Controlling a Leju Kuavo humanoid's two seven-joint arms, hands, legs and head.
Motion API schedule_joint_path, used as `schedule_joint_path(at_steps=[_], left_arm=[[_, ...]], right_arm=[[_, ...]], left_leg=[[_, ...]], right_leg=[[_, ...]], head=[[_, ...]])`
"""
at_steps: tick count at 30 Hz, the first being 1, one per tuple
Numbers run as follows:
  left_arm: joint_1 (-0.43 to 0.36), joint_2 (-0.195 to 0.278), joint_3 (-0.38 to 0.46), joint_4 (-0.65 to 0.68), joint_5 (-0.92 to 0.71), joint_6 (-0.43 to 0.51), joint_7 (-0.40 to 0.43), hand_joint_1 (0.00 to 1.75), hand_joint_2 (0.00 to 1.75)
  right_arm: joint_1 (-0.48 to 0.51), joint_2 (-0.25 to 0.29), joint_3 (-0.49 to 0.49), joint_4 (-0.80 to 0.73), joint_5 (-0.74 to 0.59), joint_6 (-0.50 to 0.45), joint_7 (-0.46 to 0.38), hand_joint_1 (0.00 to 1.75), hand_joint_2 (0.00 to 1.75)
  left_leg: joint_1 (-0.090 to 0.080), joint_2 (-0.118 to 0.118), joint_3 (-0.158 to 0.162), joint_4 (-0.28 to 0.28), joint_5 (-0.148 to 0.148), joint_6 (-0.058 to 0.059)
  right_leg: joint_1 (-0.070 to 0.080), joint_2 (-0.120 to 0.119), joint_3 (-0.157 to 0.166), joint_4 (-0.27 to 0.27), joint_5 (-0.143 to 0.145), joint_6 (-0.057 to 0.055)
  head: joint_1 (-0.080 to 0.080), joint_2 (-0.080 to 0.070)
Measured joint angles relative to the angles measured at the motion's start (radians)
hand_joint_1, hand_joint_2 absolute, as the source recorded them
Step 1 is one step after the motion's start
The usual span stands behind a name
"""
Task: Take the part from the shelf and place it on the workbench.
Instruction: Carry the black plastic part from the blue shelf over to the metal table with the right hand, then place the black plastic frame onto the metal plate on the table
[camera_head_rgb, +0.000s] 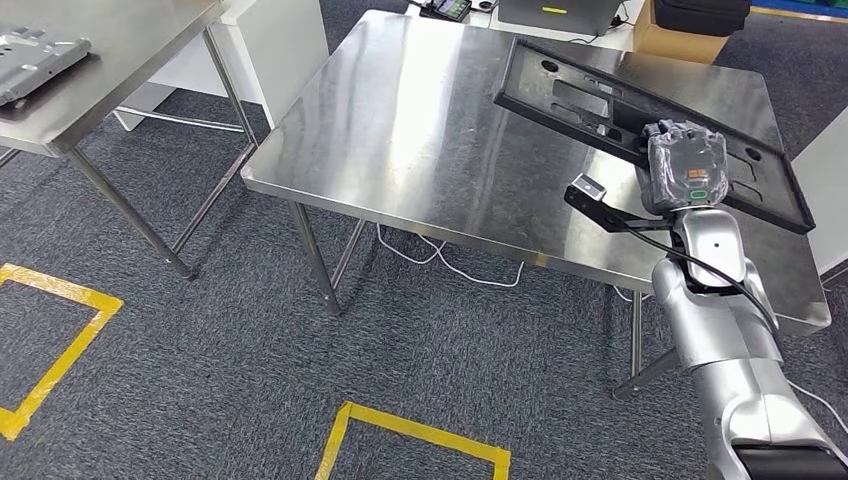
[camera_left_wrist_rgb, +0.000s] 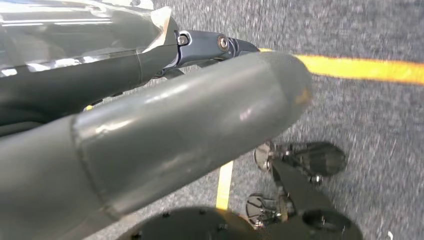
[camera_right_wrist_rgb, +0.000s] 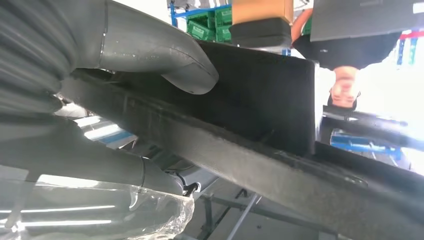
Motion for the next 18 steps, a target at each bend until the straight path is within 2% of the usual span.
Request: schedule_joint_path(at_steps=[1,2,3,4,5,7,9,11,13,14,15,16,18], left_arm=[[0.000,-0.001,0.000,0.000,0.000,0.000,0.000,0.00,0.00],[0.000,-0.002,0.000,0.000,0.000,-0.001,0.000,0.00,0.00],[0.000,-0.002,0.000,0.000,0.000,-0.001,0.000,0.00,0.00],[0.000,-0.002,0.001,0.000,0.000,-0.001,0.000,0.00,0.00],[0.000,-0.002,0.002,0.000,0.000,-0.001,0.000,0.00,0.00],[0.001,-0.002,0.004,0.000,0.000,-0.001,0.001,0.00,0.00],[0.002,-0.002,0.006,0.000,-0.001,-0.001,0.001,0.00,0.00],[0.002,-0.002,0.007,0.000,-0.006,-0.002,0.001,0.00,0.00],[0.002,-0.002,0.008,0.000,-0.012,-0.004,0.001,0.00,0.00],[0.003,-0.002,0.008,0.000,-0.014,-0.004,0.001,0.00,0.00],[0.004,-0.002,0.008,0.000,-0.015,-0.005,0.001,0.00,0.00],[0.004,-0.002,0.008,0.000,-0.015,-0.005,0.000,0.00,0.00],[0.004,-0.001,0.008,0.000,-0.016,-0.004,0.000,0.00,0.00]], right_arm=[[0.000,0.000,0.001,0.002,0.002,0.000,0.000,1.75,1.75],[-0.001,-0.001,0.001,0.003,0.003,0.000,0.000,1.75,1.75],[-0.004,-0.001,0.002,0.004,0.005,0.000,0.001,1.75,1.75],[-0.006,-0.002,0.002,0.005,0.006,-0.001,0.001,1.75,1.75],[-0.007,-0.003,0.003,0.007,0.007,-0.001,0.002,1.75,1.75],[-0.006,-0.005,0.005,0.011,0.017,-0.004,0.005,1.75,1.75],[-0.002,-0.007,0.009,0.016,0.042,-0.007,0.017,1.75,1.75],[0.000,-0.009,0.012,0.018,0.074,-0.008,0.034,1.75,1.75],[0.008,-0.011,0.015,0.019,0.102,-0.009,0.049,1.75,1.75],[0.015,-0.012,0.015,0.019,0.115,-0.009,0.054,1.75,1.75],[0.022,-0.013,0.016,0.019,0.128,-0.009,0.058,1.75,1.75],[0.028,-0.014,0.018,0.020,0.140,-0.010,0.060,1.75,1.75],[0.030,-0.015,0.022,0.024,0.160,-0.010,0.061,1.75,1.75]], left_leg=[[0.003,0.000,0.002,0.003,-0.004,-0.005],[0.006,0.000,0.002,0.010,-0.009,-0.012],[0.007,0.000,0.001,0.019,-0.017,-0.021],[0.008,0.000,-0.001,0.029,-0.025,-0.030],[0.007,0.000,-0.003,0.036,-0.031,-0.037],[0.007,0.000,-0.004,0.041,-0.036,-0.044],[0.011,0.000,-0.008,0.052,-0.046,-0.051],[0.015,-0.001,-0.043,0.127,-0.086,-0.062],[0.017,-0.002,-0.112,0.255,-0.139,-0.070],[0.018,-0.002,-0.142,0.302,-0.149,-0.070],[0.018,-0.002,-0.158,0.319,-0.143,-0.068],[0.018,-0.002,-0.154,0.296,-0.117,-0.064],[0.018,-0.006,-0.104,0.171,-0.042,-0.051]], right_leg=[[-0.006,-0.003,0.018,-0.046,0.026,0.015],[-0.012,-0.008,0.051,-0.116,0.058,0.030],[-0.013,-0.012,0.083,-0.178,0.083,0.039],[-0.014,-0.014,0.107,-0.224,0.099,0.038],[-0.013,-0.014,0.120,-0.247,0.104,0.030],[-0.011,-0.007,0.122,-0.249,0.102,0.006],[-0.014,-0.003,0.124,-0.249,0.101,-0.005],[-0.016,-0.001,0.128,-0.250,0.100,-0.014],[-0.015,0.000,0.130,-0.250,0.096,-0.021],[-0.014,0.000,0.132,-0.250,0.095,-0.023],[-0.012,0.001,0.134,-0.250,0.093,-0.025],[-0.011,0.003,0.137,-0.250,0.091,-0.027],[-0.011,0.007,0.142,-0.250,0.087,-0.028]], head=[[0.000,0.000],[0.000,0.000],[0.001,0.000],[0.001,0.000],[-0.001,0.000],[-0.003,0.000],[-0.004,0.000],[-0.005,0.000],[-0.007,0.000],[-0.007,0.000],[-0.007,0.000],[-0.007,0.000],[-0.007,0.000]])
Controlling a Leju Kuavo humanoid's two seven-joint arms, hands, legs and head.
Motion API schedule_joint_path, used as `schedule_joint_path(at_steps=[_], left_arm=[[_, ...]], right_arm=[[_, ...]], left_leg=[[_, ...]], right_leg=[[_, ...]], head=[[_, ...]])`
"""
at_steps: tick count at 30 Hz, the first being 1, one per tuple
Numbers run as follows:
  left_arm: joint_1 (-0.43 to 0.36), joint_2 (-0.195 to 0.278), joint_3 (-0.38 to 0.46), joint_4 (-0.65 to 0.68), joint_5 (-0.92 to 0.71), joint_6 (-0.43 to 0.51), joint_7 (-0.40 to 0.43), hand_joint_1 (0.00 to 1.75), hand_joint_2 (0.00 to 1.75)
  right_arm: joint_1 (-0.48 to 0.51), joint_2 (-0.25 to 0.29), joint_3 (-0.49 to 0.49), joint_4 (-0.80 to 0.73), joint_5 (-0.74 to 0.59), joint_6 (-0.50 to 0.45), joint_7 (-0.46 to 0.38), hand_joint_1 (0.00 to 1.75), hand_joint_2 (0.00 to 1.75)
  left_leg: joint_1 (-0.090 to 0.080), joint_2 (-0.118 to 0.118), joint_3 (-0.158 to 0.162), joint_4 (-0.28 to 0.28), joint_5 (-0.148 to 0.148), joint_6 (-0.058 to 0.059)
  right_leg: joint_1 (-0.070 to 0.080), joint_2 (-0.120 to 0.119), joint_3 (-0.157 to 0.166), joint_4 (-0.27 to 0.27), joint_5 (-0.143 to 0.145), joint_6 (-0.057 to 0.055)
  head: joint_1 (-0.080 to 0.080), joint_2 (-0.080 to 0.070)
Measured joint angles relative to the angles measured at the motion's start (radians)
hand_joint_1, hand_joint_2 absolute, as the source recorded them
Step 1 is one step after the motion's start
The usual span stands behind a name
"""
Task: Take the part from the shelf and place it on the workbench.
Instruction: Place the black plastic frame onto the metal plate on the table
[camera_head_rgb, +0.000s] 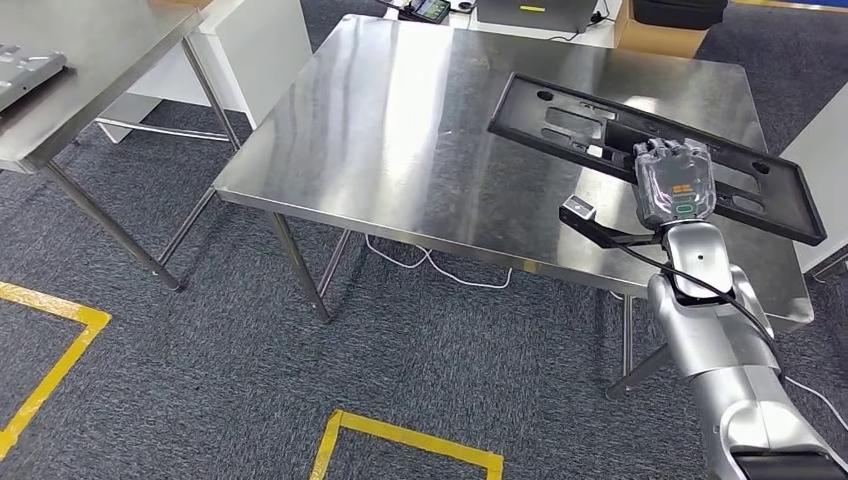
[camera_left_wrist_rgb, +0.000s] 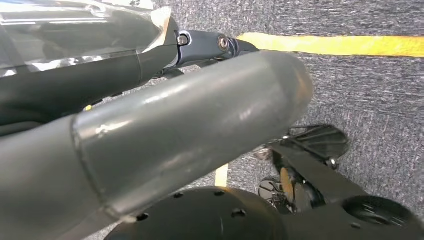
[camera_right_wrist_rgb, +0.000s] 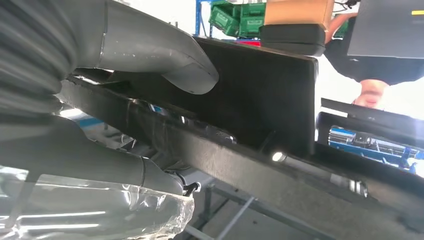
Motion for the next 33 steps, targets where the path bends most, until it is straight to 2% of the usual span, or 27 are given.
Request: schedule_joint_path(at_steps=[1,2,5,7,8,10,11,12,13,14,15,16,17,18,19,22,23,25,26,27,28,29,31,32,33], left_arm=[[0.000,0.000,0.000,0.000,0.000,0.000,0.000,0.00,0.00],[-0.001,0.001,0.000,0.000,-0.001,0.000,0.000,0.00,0.00],[-0.002,0.001,0.000,0.000,-0.001,0.001,0.000,0.00,0.00],[-0.003,0.001,0.000,0.000,-0.002,0.001,0.000,0.00,0.00],[-0.004,0.001,0.000,0.000,-0.003,0.001,0.000,0.00,0.00],[-0.004,0.002,0.001,0.000,-0.004,0.002,0.000,0.00,0.00],[-0.004,0.002,0.001,0.000,-0.004,0.003,0.000,0.00,0.00],[-0.004,0.002,0.002,0.000,-0.004,0.003,0.000,0.00,0.00],[-0.003,0.002,0.002,0.000,-0.004,0.003,0.000,0.00,0.00],[-0.003,0.001,0.003,0.000,-0.004,0.003,0.000,0.00,0.00],[-0.003,0.001,0.004,0.000,-0.004,0.003,0.000,0.00,0.00],[-0.003,0.001,0.005,0.000,-0.004,0.002,0.000,0.00,0.00],[-0.004,0.001,0.005,0.000,-0.004,0.003,0.000,0.00,0.00],[-0.004,0.001,0.006,0.000,-0.004,0.003,-0.001,0.00,0.00],[-0.004,0.001,0.006,0.000,-0.004,0.003,-0.001,0.00,0.00],[-0.004,0.003,0.007,0.000,-0.004,0.003,-0.001,0.00,0.00],[-0.005,0.004,0.009,0.000,-0.004,0.003,-0.002,0.00,0.00],[-0.004,0.004,0.014,0.000,-0.004,0.003,-0.002,0.00,0.00],[-0.004,0.004,0.017,0.000,-0.002,0.003,-0.002,0.00,0.00],[-0.004,0.004,0.020,0.000,0.000,0.003,-0.002,0.00,0.00],[-0.003,0.005,0.023,0.000,0.001,0.003,-0.002,0.00,0.00],[-0.003,0.005,0.024,0.000,0.003,0.003,-0.002,0.00,0.00],[-0.003,0.006,0.028,0.000,0.005,0.004,-0.002,0.00,0.00],[-0.004,0.007,0.030,0.000,0.006,0.005,-0.002,0.00,0.00],[-0.004,0.007,0.032,0.000,0.006,0.005,-0.002,0.00,0.00]], right_arm=[[-0.003,0.000,0.002,0.003,0.006,-0.001,0.000,1.75,1.75],[-0.007,0.000,0.003,0.007,0.011,-0.002,0.000,1.75,1.75],[-0.018,0.001,0.011,0.022,0.015,-0.006,0.000,1.75,1.75],[-0.028,0.002,0.020,0.035,0.015,-0.007,0.000,1.75,1.75],[-0.036,0.002,0.024,0.043,0.015,-0.007,0.000,1.75,1.75],[-0.048,0.002,0.030,0.060,0.015,-0.008,-0.001,1.75,1.75],[-0.050,0.002,0.033,0.066,0.015,-0.008,-0.001,1.75,1.75],[-0.049,0.002,0.035,0.072,0.015,-0.008,-0.001,1.75,1.75],[-0.050,0.002,0.039,0.077,0.015,-0.008,0.000,1.75,1.75],[-0.051,0.002,0.044,0.082,0.015,-0.009,0.003,1.75,1.75],[-0.053,0.001,0.050,0.087,0.015,-0.009,0.008,1.75,1.75],[-0.057,0.001,0.056,0.092,0.015,-0.010,0.013,1.75,1.75],[-0.060,0.000,0.063,0.096,0.015,-0.010,0.019,1.75,1.75],[-0.063,0.000,0.070,0.101,0.015,-0.010,0.024,1.75,1.75],[-0.065,0.000,0.075,0.105,0.015,-0.011,0.027,1.75,1.75],[-0.069,-0.001,0.090,0.114,0.015,-0.011,0.033,1.75,1.75],[-0.072,-0.001,0.096,0.117,0.015,-0.011,0.034,1.75,1.75],[-0.082,0.000,0.111,0.128,0.015,-0.012,0.038,1.75,1.75],[-0.088,0.002,0.119,0.138,0.015,-0.012,0.041,1.75,1.75],[-0.094,0.004,0.128,0.151,0.015,-0.013,0.044,1.75,1.75],[-0.101,0.007,0.137,0.165,0.015,-0.014,0.047,1.75,1.75],[-0.107,0.010,0.145,0.178,0.015,-0.017,0.051,1.75,1.75],[-0.123,0.016,0.159,0.203,0.015,-0.025,0.057,1.75,1.75],[-0.134,0.019,0.165,0.216,0.015,-0.030,0.060,1.75,1.75],[-0.145,0.023,0.171,0.228,0.015,-0.035,0.063,1.75,1.75]], left_leg=[[-0.002,-0.003,0.028,-0.062,0.025,0.006],[-0.005,-0.005,0.047,-0.103,0.037,0.010],[-0.012,-0.006,0.063,-0.131,0.035,0.020],[-0.012,-0.004,0.079,-0.150,0.041,0.030],[-0.011,-0.003,0.086,-0.158,0.044,0.036],[-0.014,-0.003,0.092,-0.162,0.042,0.045],[-0.016,-0.003,0.094,-0.161,0.040,0.047],[-0.017,-0.003,0.096,-0.161,0.037,0.048],[-0.018,-0.004,0.099,-0.160,0.035,0.048],[-0.019,-0.005,0.102,-0.158,0.031,0.046],[-0.019,-0.006,0.106,-0.156,0.026,0.044],[-0.022,-0.006,0.108,-0.153,0.021,0.040],[-0.025,-0.006,0.109,-0.149,0.015,0.035],[-0.027,-0.006,0.110,-0.147,0.011,0.031],[-0.029,-0.005,0.110,-0.146,0.009,0.028],[-0.024,-0.003,0.101,-0.122,-0.010,0.012],[-0.021,-0.003,0.084,-0.086,-0.029,0.004],[-0.010,-0.002,0.018,0.039,-0.081,-0.013],[-0.004,-0.002,-0.020,0.100,-0.099,-0.019],[0.001,-0.002,-0.047,0.137,-0.101,-0.023],[0.005,-0.001,-0.055,0.136,-0.084,-0.026],[0.008,-0.001,-0.043,0.094,-0.049,-0.027],[0.011,-0.002,0.019,-0.046,0.026,-0.025],[0.010,-0.002,0.044,-0.101,0.046,-0.022],[0.007,-0.003,0.059,-0.131,0.052,-0.018]], right_leg=[[0.003,0.002,0.001,0.000,-0.002,0.002],[0.004,0.004,0.002,-0.001,-0.004,0.006],[0.007,0.006,0.004,-0.008,-0.008,0.021],[0.010,-0.001,-0.005,0.014,-0.021,0.027],[0.012,-0.005,-0.024,0.052,-0.038,0.025],[0.011,-0.008,-0.094,0.183,-0.086,0.015],[0.010,-0.008,-0.129,0.240,-0.101,0.015],[0.010,-0.008,-0.150,0.269,-0.103,0.019],[0.010,-0.009,-0.150,0.255,-0.087,0.027],[0.010,-0.010,-0.129,0.203,-0.057,0.036],[0.010,-0.013,-0.095,0.126,-0.023,0.042],[0.012,-0.016,-0.060,0.058,0.005,0.043],[0.014,-0.017,-0.035,0.008,0.023,0.039],[0.017,-0.018,-0.022,-0.017,0.030,0.031],[0.019,-0.016,-0.019,-0.019,0.029,0.022],[0.008,-0.014,-0.012,-0.024,0.028,0.005],[0.004,-0.013,-0.008,-0.025,0.027,0.000],[0.002,-0.013,-0.002,-0.025,0.022,-0.007],[0.002,-0.013,0.000,-0.025,0.020,-0.010],[0.002,-0.012,0.003,-0.025,0.018,-0.011],[0.001,-0.011,0.007,-0.025,0.015,-0.010],[0.000,-0.010,0.012,-0.025,0.011,-0.008],[-0.001,-0.008,0.023,-0.025,0.002,0.000],[0.001,-0.008,0.026,-0.025,-0.002,0.006],[0.003,-0.007,0.028,-0.026,-0.005,0.011]], head=[[0.000,0.000],[0.000,0.000],[0.001,0.000],[0.002,0.000],[0.002,0.000],[0.002,0.000],[0.002,0.000],[0.002,0.000],[0.002,0.000],[0.002,0.000],[0.002,0.000],[0.003,0.000],[0.003,0.000],[0.002,0.000],[0.002,0.000],[0.001,0.000],[0.000,0.000],[-0.002,0.000],[-0.002,0.000],[-0.002,0.000],[-0.002,0.000],[-0.002,0.000],[-0.002,0.000],[-0.001,0.000],[-0.001,0.000]])
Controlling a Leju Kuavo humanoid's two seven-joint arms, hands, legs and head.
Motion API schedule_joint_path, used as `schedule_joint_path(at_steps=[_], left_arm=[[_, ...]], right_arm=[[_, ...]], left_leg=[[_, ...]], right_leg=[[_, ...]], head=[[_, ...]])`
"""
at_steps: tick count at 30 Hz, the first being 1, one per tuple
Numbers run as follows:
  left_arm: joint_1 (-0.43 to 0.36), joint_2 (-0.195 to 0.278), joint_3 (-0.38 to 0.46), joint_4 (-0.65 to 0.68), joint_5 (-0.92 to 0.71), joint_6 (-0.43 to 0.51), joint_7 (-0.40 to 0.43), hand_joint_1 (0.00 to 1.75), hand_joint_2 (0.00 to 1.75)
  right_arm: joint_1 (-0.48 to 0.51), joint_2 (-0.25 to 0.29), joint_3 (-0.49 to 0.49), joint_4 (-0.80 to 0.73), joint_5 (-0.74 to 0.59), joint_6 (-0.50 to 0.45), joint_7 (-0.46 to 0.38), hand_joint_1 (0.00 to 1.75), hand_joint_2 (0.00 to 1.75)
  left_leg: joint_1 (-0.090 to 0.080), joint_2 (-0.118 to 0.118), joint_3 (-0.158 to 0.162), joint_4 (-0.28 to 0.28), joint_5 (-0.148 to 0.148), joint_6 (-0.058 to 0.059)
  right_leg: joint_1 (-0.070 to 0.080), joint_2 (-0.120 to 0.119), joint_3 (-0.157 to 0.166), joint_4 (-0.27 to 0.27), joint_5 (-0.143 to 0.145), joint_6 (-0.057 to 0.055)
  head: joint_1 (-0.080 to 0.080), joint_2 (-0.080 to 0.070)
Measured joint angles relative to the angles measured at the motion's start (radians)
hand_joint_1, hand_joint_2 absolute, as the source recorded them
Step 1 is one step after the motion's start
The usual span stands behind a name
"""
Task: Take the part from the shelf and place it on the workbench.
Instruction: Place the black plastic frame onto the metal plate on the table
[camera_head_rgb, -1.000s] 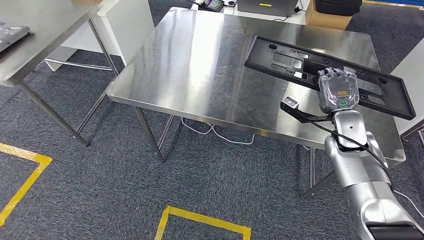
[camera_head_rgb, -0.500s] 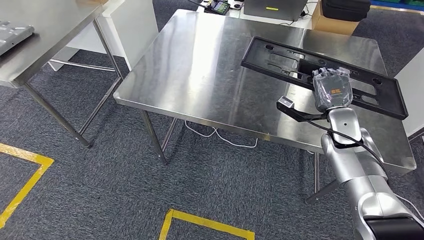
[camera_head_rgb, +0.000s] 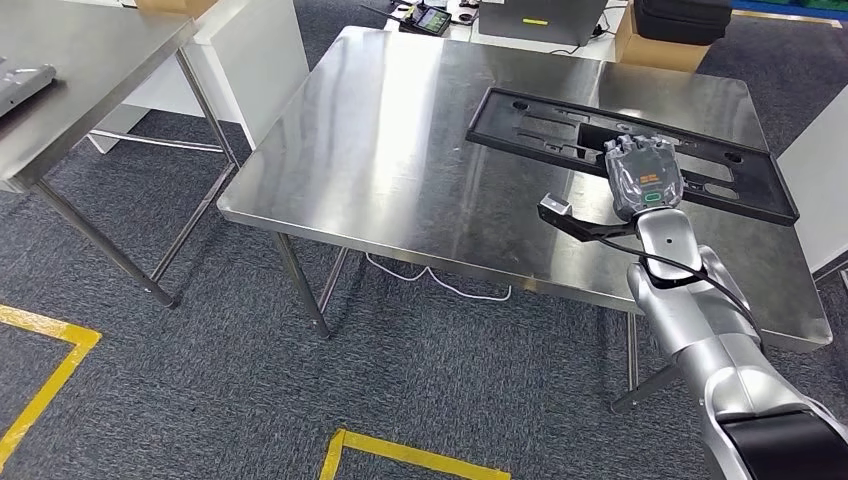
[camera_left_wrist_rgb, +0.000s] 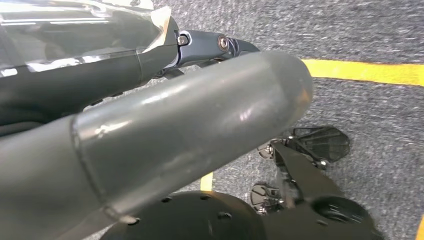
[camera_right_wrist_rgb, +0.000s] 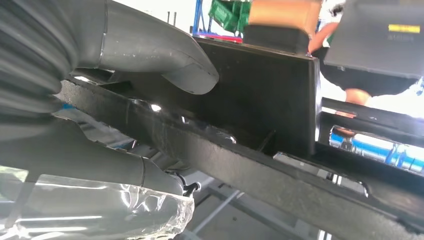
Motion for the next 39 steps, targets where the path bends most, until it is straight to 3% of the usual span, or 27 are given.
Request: schedule_joint_path(at_steps=[3,5,8,9,10,11,13,15,17,19,21,23,24,25,26,28,30,35,37,39], left_arm=[[-0.001,0.000,0.008,0.000,0.003,0.001,0.000,0.00,0.00],[-0.002,-0.001,0.012,0.000,0.007,0.001,0.000,0.00,0.00],[-0.002,0.000,0.016,0.000,0.009,0.003,-0.001,0.00,0.00],[-0.002,0.000,0.016,0.000,0.009,0.004,-0.001,0.00,0.00],[-0.001,0.000,0.017,0.000,0.009,0.004,-0.001,0.00,0.00],[-0.001,-0.001,0.017,0.000,0.009,0.004,-0.001,0.00,0.00],[-0.001,-0.001,0.017,0.000,0.009,0.004,-0.001,0.00,0.00],[-0.001,-0.001,0.017,0.000,0.009,0.004,-0.001,0.00,0.00],[-0.002,-0.001,0.017,0.000,0.009,0.004,-0.002,0.00,0.00],[-0.002,0.001,0.017,0.000,0.009,0.005,-0.002,0.00,0.00],[-0.002,0.002,0.017,0.000,0.008,0.006,-0.002,0.00,0.00],[-0.002,0.000,0.017,0.000,0.008,0.005,-0.001,0.00,0.00],[-0.001,0.000,0.017,0.000,0.008,0.005,0.000,0.00,0.00],[0.000,0.000,0.017,0.000,0.008,0.006,0.000,0.00,0.00],[0.001,0.000,0.017,0.000,0.008,0.006,0.001,0.00,0.00],[0.000,0.001,0.017,0.000,0.008,0.007,0.001,0.00,0.00],[0.000,0.002,0.017,0.000,0.008,0.007,0.001,0.00,0.00],[0.000,0.001,0.017,0.000,0.002,0.006,0.002,0.00,0.00],[-0.001,0.001,0.017,0.000,-0.002,0.006,0.002,0.00,0.00],[0.000,0.002,0.017,0.000,-0.004,0.004,0.002,0.00,0.00]], right_arm=[[-0.028,0.012,0.018,0.035,0.000,-0.009,0.007,1.75,1.75],[-0.039,0.017,0.027,0.052,0.000,-0.014,0.010,1.75,1.75],[-0.052,0.025,0.042,0.087,0.000,-0.026,0.020,1.75,1.75],[-0.052,0.027,0.047,0.099,0.000,-0.028,0.024,1.75,1.75],[-0.052,0.029,0.052,0.108,0.000,-0.029,0.027,1.75,1.75],[-0.052,0.031,0.056,0.116,0.000,-0.029,0.029,1.75,1.75],[-0.054,0.034,0.063,0.127,0.000,-0.031,0.031,1.75,1.75],[-0.061,0.037,0.069,0.135,0.000,-0.034,0.033,1.75,1.75],[-0.067,0.040,0.073,0.142,0.000,-0.039,0.037,1.75,1.75],[-0.070,0.043,0.078,0.147,0.000,-0.041,0.044,1.75,1.75],[-0.072,0.046,0.081,0.151,0.000,-0.043,0.051,1.75,1.75],[-0.073,0.051,0.083,0.155,0.000,-0.044,0.055,1.75,1.75],[-0.072,0.053,0.084,0.158,0.000,-0.044,0.055,1.75,1.75],[-0.071,0.055,0.085,0.161,0.000,-0.044,0.055,1.75,1.75],[-0.070,0.057,0.087,0.163,0.000,-0.044,0.055,1.75,1.75],[-0.068,0.058,0.091,0.166,0.000,-0.044,0.054,1.75,1.75],[-0.070,0.058,0.093,0.168,0.000,-0.045,0.054,1.75,1.75],[-0.070,0.057,0.096,0.172,0.000,-0.046,0.056,1.75,1.75],[-0.066,0.053,0.096,0.172,0.000,-0.047,0.058,1.75,1.75],[-0.056,0.048,0.096,0.174,0.000,-0.048,0.061,1.75,1.75]], left_leg=[[-0.008,-0.001,0.012,-0.016,-0.006,0.020],[-0.008,0.000,0.026,-0.030,-0.003,0.036],[-0.012,0.000,0.038,-0.036,-0.008,0.054],[-0.015,-0.001,0.041,-0.035,-0.011,0.057],[-0.018,-0.002,0.046,-0.035,-0.016,0.058],[-0.020,-0.004,0.052,-0.034,-0.021,0.058],[-0.025,-0.005,0.066,-0.032,-0.033,0.055],[-0.030,-0.006,0.072,-0.028,-0.045,0.048],[-0.031,-0.005,0.073,-0.027,-0.052,0.039],[-0.029,-0.002,0.070,-0.018,-0.064,0.028],[-0.024,0.000,0.036,0.055,-0.102,0.013],[-0.012,0.001,-0.037,0.190,-0.152,-0.003],[-0.007,0.001,-0.073,0.245,-0.165,-0.009],[-0.002,0.002,-0.093,0.264,-0.158,-0.013],[0.002,0.002,-0.092,0.242,-0.131,-0.016],[0.007,0.003,-0.042,0.109,-0.046,-0.015],[0.004,0.002,0.011,0.000,-0.007,-0.008],[-0.005,0.001,0.040,-0.033,-0.017,0.028],[-0.006,0.001,0.050,-0.040,-0.019,0.042],[-0.008,0.000,0.058,-0.040,-0.027,0.051]], right_leg=[[0.004,0.000,0.003,-0.007,-0.006,0.019],[0.006,-0.003,-0.013,0.032,-0.027,0.023],[0.007,-0.005,-0.123,0.227,-0.091,0.010],[0.008,-0.005,-0.157,0.274,-0.099,0.011],[0.009,-0.005,-0.172,0.285,-0.090,0.016],[0.010,-0.006,-0.165,0.251,-0.064,0.023],[0.011,-0.008,-0.107,0.106,0.011,0.032],[0.017,-0.011,-0.059,0.005,0.052,0.022],[0.024,-0.009,-0.047,-0.010,0.053,0.005],[0.014,-0.007,-0.040,-0.016,0.051,-0.009],[0.004,-0.007,-0.027,-0.022,0.047,-0.023],[0.005,-0.007,-0.019,-0.023,0.039,-0.032],[0.005,-0.007,-0.016,-0.022,0.036,-0.033],[0.005,-0.005,-0.012,-0.022,0.032,-0.033],[0.004,-0.004,-0.007,-0.022,0.027,-0.030],[0.002,-0.001,0.008,-0.022,0.017,-0.021],[0.006,0.000,0.014,-0.022,0.008,-0.010],[0.013,-0.003,0.003,-0.001,-0.013,0.015],[0.012,-0.005,-0.053,0.103,-0.051,0.010],[0.013,-0.005,-0.139,0.244,-0.089,0.007]], head=[[0.001,0.000],[0.002,0.000],[0.005,0.000],[0.005,0.000],[0.006,0.000],[0.006,0.000],[0.006,0.000],[0.005,0.000],[0.004,0.000],[0.004,0.000],[-0.002,0.000],[-0.006,0.000],[-0.006,0.000],[-0.006,0.000],[-0.006,0.000],[-0.007,0.000],[-0.006,0.000],[-0.006,0.000],[-0.005,0.000],[-0.004,0.000]])
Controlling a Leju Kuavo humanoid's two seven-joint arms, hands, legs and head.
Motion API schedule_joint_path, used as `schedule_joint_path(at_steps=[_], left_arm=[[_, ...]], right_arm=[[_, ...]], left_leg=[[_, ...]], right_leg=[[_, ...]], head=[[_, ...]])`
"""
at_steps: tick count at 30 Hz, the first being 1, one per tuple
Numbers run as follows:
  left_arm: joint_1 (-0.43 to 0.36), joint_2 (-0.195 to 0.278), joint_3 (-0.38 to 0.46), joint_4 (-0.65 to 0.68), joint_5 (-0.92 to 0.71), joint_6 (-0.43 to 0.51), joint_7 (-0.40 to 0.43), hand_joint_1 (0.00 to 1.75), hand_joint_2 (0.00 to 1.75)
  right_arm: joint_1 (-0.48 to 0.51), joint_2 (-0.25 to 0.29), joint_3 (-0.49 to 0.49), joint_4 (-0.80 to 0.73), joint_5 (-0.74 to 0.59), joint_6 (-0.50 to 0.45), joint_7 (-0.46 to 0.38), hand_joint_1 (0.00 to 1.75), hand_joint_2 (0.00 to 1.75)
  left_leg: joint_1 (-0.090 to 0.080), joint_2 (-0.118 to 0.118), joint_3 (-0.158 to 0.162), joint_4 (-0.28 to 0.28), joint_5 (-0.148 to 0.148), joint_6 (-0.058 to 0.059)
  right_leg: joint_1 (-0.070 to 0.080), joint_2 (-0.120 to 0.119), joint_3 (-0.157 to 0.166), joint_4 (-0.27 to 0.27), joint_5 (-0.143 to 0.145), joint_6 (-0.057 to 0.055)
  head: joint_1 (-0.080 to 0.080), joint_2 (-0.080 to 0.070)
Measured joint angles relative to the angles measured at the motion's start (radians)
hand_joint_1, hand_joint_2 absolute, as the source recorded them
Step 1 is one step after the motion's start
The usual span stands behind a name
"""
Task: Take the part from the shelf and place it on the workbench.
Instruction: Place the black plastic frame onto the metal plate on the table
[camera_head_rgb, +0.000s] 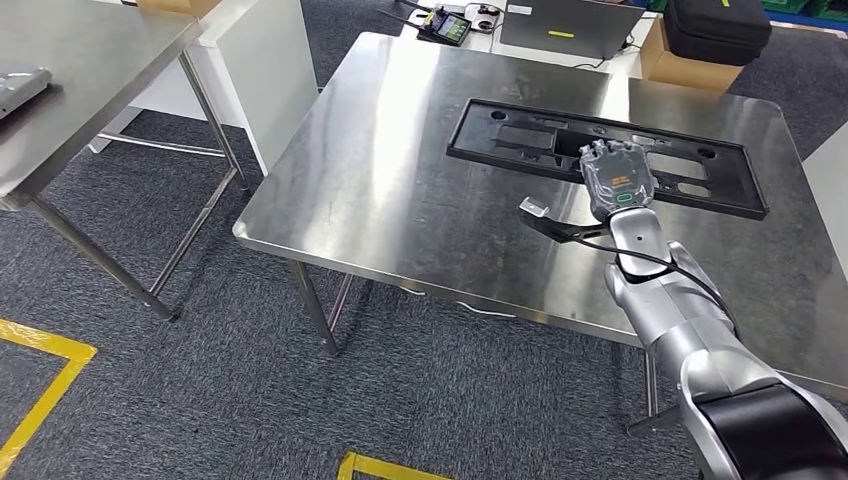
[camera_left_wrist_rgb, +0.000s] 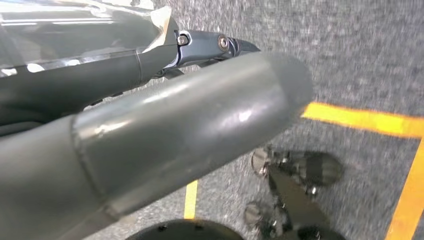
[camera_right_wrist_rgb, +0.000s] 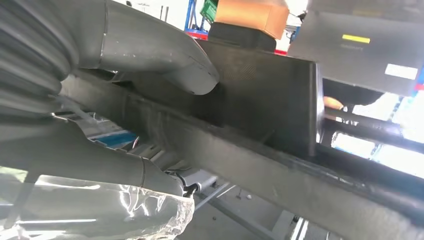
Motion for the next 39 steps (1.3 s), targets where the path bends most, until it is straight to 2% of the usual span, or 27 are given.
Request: schedule_joint_path(at_steps=[1,2,3,4,5,6,7,9,11,15,18,26,30,34,39], left_arm=[[0.001,0.000,0.000,0.000,-0.001,-0.001,0.000,0.00,0.00],[0.001,0.000,0.000,0.000,-0.004,-0.002,0.001,0.00,0.00],[0.001,0.000,0.000,0.000,-0.006,-0.003,0.001,0.00,0.00],[0.001,0.000,0.000,0.000,-0.008,-0.005,0.001,0.00,0.00],[0.001,0.000,0.000,0.000,-0.012,-0.006,0.001,0.00,0.00],[0.000,0.000,0.000,0.000,-0.015,-0.008,0.000,0.00,0.00],[0.000,0.000,-0.001,0.000,-0.017,-0.009,-0.002,0.00,0.00],[0.000,0.000,-0.001,0.000,-0.023,-0.010,-0.008,0.00,0.00],[0.001,0.001,-0.001,0.000,-0.028,-0.011,-0.013,0.00,0.00],[0.000,0.000,-0.002,0.000,-0.038,-0.014,-0.021,0.00,0.00],[0.000,0.000,-0.002,0.000,-0.040,-0.015,-0.027,0.00,0.00],[0.000,0.000,-0.003,0.000,-0.040,-0.022,-0.065,0.00,0.00],[0.000,-0.001,-0.003,0.000,-0.042,-0.014,-0.070,0.00,0.00],[0.000,-0.002,-0.003,0.000,-0.044,-0.015,-0.078,0.00,1.75],[0.000,-0.002,-0.003,0.000,-0.052,-0.008,-0.067,0.00,1.75]], right_arm=[[0.008,-0.002,0.000,0.001,0.000,0.000,0.003,1.75,1.75],[0.016,-0.003,0.000,0.001,0.000,0.000,0.008,1.75,1.75],[0.024,-0.005,0.000,0.000,0.000,0.001,0.013,1.75,1.75],[0.030,-0.007,0.000,-0.002,0.000,0.001,0.019,1.75,1.75],[0.035,-0.009,0.000,-0.004,0.000,0.002,0.024,1.75,1.75],[0.039,-0.011,0.000,-0.006,0.000,0.002,0.029,1.75,1.75],[0.043,-0.014,0.000,-0.009,0.000,0.002,0.033,1.75,1.75],[0.055,-0.018,0.000,-0.012,0.000,0.001,0.037,1.75,1.75],[0.067,-0.022,-0.003,-0.014,0.000,-0.001,0.039,1.75,1.75],[0.090,-0.026,-0.019,-0.011,0.000,-0.013,0.041,1.75,1.75],[0.105,-0.026,-0.029,0.003,0.000,-0.032,0.050,1.75,1.75],[0.121,-0.022,-0.047,0.085,-0.008,-0.092,0.078,1.75,1.75],[0.131,-0.011,-0.062,0.126,-0.001,-0.103,0.075,1.75,1.75],[0.138,0.007,-0.068,0.166,0.000,-0.114,0.083,0.00,0.00],[0.141,0.033,-0.068,0.202,0.000,-0.121,0.097,0.00,0.00]], left_leg=[[-0.001,-0.001,0.005,0.000,-0.005,0.002],[-0.002,-0.002,0.012,0.001,-0.010,0.002],[-0.003,-0.003,0.019,0.002,-0.015,0.000],[-0.003,-0.004,0.026,0.003,-0.022,-0.003],[-0.006,-0.005,0.032,0.006,-0.030,-0.007],[-0.008,-0.005,0.035,0.009,-0.036,-0.012],[-0.011,-0.005,0.036,0.012,-0.043,-0.014],[-0.013,-0.004,0.036,0.014,-0.050,-0.008],[-0.012,-0.003,0.039,0.012,-0.051,0.001],[-0.011,-0.001,0.043,0.004,-0.051,0.000],[-0.011,0.000,0.044,0.002,-0.052,-0.001],[-0.011,0.001,0.044,0.001,-0.050,-0.017],[-0.013,0.001,0.044,0.001,-0.050,-0.018],[-0.016,0.001,0.044,0.001,-0.049,-0.018],[-0.018,0.001,0.045,0.001,-0.049,-0.017]], right_leg=[[0.001,0.000,-0.029,0.036,-0.001,0.004],[0.001,0.000,-0.036,0.028,0.017,0.011],[0.001,-0.001,-0.021,-0.022,0.050,0.020],[0.000,-0.003,0.007,-0.098,0.091,0.028],[0.001,-0.004,0.040,-0.171,0.125,0.031],[0.003,-0.005,0.064,-0.223,0.147,0.027],[0.002,-0.006,0.078,-0.252,0.157,0.021],[0.002,-0.004,0.083,-0.258,0.158,0.010],[0.004,-0.001,0.083,-0.259,0.156,0.007],[0.006,0.002,0.083,-0.259,0.153,0.001],[0.007,0.002,0.083,-0.259,0.151,-0.001],[0.008,0.002,0.083,-0.258,0.153,-0.005],[0.008,0.002,0.085,-0.258,0.153,-0.005],[0.007,0.002,0.086,-0.258,0.153,-0.005],[0.006,0.002,0.087,-0.258,0.153,-0.005]], head=[[0.000,0.000],[0.000,0.000],[0.000,0.000],[0.000,0.000],[0.000,0.000],[0.000,0.000],[-0.001,0.000],[-0.001,0.000],[-0.001,0.000],[-0.001,0.000],[-0.001,0.000],[0.000,0.000],[0.000,0.000],[0.000,0.000],[-0.001,0.000]])
